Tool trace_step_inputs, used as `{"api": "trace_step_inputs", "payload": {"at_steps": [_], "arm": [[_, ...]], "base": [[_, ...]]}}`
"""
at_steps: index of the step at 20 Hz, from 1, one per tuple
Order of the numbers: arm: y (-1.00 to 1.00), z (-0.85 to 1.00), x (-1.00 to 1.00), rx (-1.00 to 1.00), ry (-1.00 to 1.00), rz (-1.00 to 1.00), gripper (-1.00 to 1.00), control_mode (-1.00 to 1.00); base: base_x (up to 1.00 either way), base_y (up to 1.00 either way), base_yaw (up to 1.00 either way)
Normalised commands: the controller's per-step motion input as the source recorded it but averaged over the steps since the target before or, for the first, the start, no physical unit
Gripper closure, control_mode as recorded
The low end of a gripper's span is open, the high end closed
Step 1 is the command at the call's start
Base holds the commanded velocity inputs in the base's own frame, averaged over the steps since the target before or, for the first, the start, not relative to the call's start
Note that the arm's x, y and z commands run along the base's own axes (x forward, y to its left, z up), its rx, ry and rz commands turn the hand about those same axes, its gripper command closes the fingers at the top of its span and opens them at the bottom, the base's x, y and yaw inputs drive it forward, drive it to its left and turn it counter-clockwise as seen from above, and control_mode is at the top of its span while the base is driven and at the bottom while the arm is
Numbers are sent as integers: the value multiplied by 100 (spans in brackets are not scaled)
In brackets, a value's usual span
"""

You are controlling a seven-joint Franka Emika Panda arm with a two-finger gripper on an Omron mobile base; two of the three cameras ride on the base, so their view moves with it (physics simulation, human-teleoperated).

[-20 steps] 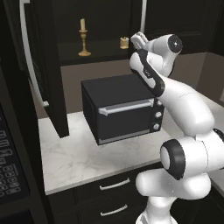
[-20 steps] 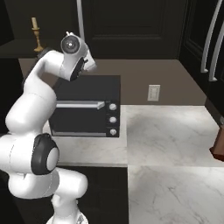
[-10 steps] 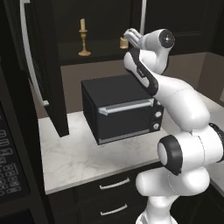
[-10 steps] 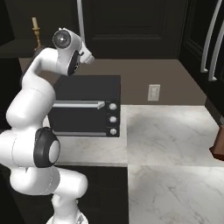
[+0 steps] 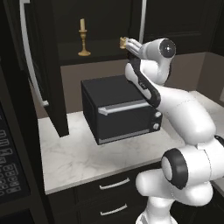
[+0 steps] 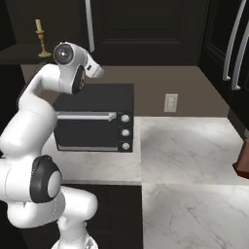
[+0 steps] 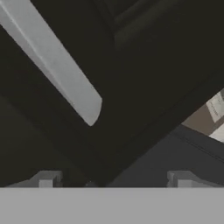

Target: Pick the candle and candle from the dining table and place them in the open cabinet. Close the cabinet after placing the objects.

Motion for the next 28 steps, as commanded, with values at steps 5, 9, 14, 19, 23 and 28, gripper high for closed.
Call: {"api": "trace_step_inputs", "payload": {"at_steps": [5, 9, 14, 19, 23, 28], "arm": [[70, -7, -79, -12, 0, 9, -100, -100], [32, 0, -94, -10, 0, 15, -100, -100], [-8, 0, -100, -6, 0, 23, -100, -100], [-35, 5, -99, -2, 0, 16, -100, -100], [-23, 9, -89, -4, 15, 9, -100, -100], [-6, 0, -89, -25, 31, 6, -100, -100]], "base": [[0, 0, 0], [0, 0, 0], [0, 0, 0], [0, 0, 0], [0, 0, 0], [0, 0, 0]]}}
